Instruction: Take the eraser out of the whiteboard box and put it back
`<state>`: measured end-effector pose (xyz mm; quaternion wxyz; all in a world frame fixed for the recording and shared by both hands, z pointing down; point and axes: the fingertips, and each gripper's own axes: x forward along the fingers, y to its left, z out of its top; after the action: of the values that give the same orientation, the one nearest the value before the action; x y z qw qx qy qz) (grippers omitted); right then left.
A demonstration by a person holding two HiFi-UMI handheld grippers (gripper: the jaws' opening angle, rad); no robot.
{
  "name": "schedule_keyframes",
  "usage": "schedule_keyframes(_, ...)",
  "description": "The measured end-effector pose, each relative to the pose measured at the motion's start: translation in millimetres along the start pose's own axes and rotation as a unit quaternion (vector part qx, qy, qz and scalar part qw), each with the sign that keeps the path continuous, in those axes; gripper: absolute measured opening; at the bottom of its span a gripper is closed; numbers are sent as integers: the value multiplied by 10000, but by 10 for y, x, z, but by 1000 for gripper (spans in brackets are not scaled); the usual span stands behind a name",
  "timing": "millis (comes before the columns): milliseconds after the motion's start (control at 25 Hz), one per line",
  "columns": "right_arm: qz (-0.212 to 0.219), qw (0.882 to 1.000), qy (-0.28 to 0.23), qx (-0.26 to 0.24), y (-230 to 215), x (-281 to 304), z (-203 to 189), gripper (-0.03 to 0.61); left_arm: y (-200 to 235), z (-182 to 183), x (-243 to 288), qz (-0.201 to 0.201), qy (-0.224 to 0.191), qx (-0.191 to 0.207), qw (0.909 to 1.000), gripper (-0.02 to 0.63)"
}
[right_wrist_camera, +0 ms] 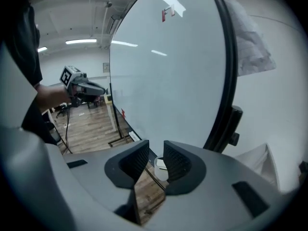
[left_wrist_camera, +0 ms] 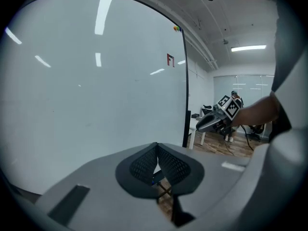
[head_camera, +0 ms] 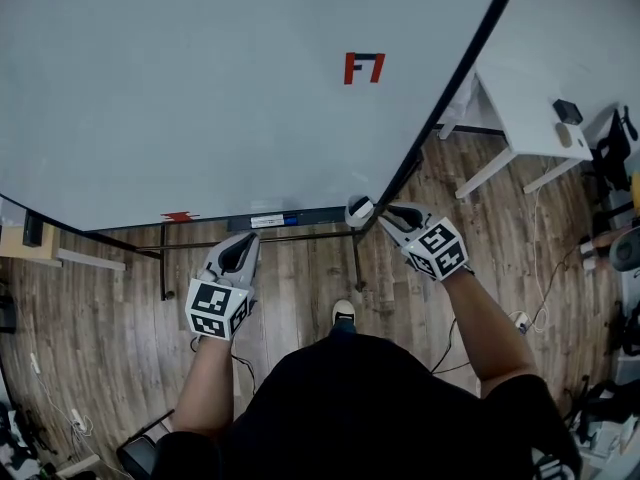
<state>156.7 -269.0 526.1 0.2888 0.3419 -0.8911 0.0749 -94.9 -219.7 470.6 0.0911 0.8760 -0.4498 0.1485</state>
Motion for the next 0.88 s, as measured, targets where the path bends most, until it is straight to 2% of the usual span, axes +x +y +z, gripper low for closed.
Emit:
schedule_keyframes(160, 247, 9963, 491, -656, -34, 240, -145, 104, 50, -64, 45, 67, 72, -68, 9999, 9)
schedule_keyframes(320, 515, 9839, 995, -1390, -63, 428, -296, 122, 81, -163, 67, 121, 158, -149, 9997, 9)
schedule_keyframes(560, 808, 9483, 1683, -2567, -120, 644, -469, 132, 114, -298, 127, 160, 255, -226, 9993, 9)
schedule_keyframes(760, 979, 9209, 2034, -3178, -114, 827, -569, 137, 122, -343, 166, 170, 267, -252, 9992, 9)
schedule_keyframes(880, 1103, 8981, 2313, -3576, -107, 934, -689, 148, 114, -369, 200, 162, 265, -294, 9991, 9)
